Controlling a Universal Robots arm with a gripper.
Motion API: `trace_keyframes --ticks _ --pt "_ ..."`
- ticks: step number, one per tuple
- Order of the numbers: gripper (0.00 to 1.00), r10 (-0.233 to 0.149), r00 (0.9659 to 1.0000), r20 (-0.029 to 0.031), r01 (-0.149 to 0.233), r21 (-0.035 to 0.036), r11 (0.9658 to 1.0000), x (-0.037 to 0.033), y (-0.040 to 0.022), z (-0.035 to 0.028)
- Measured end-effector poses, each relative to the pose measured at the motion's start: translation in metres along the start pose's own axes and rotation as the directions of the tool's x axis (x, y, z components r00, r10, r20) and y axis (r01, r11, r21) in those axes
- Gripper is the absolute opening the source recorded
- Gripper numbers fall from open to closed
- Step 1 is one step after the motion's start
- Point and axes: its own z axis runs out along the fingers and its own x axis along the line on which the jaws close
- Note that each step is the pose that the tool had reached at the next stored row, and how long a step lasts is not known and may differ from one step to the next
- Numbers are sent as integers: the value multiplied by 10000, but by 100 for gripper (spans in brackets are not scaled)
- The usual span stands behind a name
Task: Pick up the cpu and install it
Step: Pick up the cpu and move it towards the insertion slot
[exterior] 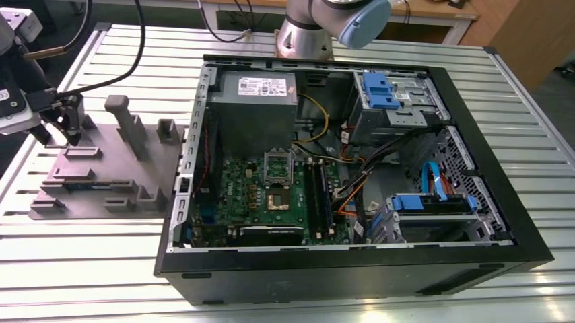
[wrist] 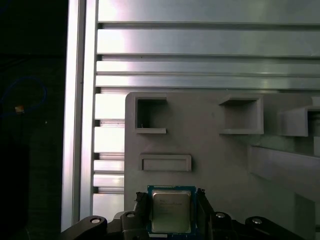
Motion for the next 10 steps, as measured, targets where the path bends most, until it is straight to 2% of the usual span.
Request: trace_keyframes --ticks 10 --pt "47 57 10000 4 -57 -2 10000 1 1 -21"
